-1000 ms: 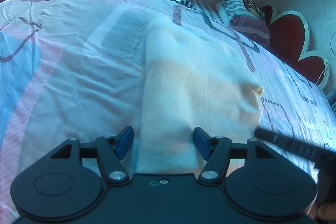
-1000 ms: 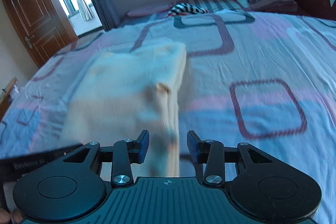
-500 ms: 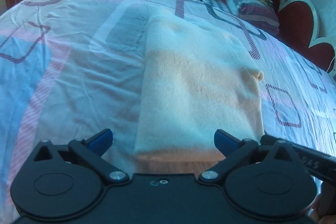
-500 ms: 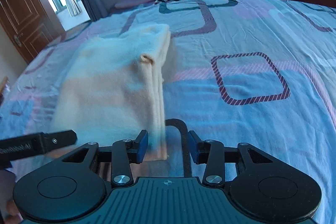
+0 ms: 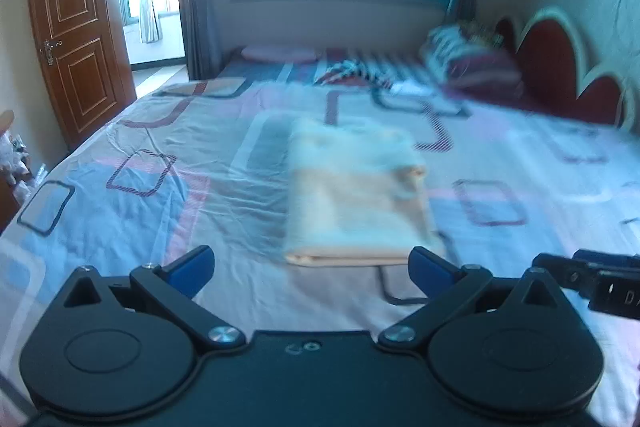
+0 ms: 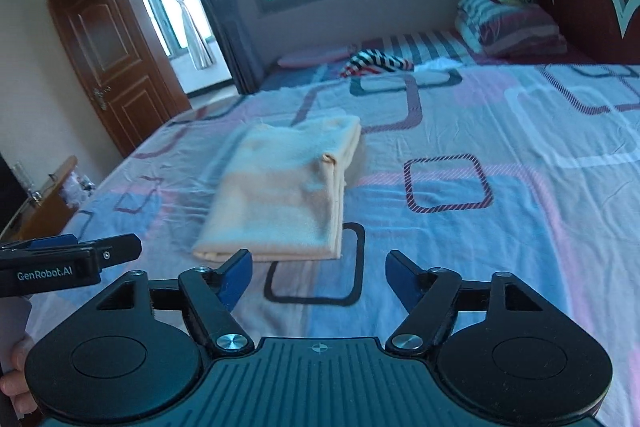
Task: Fold small clothes
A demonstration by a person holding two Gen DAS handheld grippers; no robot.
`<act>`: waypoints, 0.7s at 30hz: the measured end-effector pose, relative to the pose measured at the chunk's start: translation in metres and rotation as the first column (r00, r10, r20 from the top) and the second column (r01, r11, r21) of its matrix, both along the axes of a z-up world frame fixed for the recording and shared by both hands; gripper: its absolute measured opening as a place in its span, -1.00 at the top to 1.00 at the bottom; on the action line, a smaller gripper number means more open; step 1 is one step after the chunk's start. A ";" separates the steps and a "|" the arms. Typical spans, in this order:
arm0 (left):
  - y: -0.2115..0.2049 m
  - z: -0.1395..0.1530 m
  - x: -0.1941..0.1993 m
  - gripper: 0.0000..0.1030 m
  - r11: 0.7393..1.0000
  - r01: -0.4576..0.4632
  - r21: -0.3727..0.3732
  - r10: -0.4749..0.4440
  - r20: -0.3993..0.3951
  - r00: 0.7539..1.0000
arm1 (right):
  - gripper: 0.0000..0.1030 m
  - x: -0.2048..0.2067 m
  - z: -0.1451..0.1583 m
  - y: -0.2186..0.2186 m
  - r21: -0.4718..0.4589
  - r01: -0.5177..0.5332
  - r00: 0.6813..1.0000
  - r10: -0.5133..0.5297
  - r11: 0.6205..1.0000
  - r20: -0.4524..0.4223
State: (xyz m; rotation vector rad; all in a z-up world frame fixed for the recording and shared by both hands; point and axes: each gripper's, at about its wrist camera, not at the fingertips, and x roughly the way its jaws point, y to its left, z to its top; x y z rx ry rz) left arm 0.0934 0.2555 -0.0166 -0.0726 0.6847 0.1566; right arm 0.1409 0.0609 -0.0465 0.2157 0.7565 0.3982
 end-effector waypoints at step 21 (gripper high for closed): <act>-0.059 0.050 -0.154 -0.98 0.995 -0.089 0.047 0.089 -0.001 0.996 | -0.99 -0.186 0.082 -0.037 -0.106 0.116 0.974 -0.092 0.988 0.206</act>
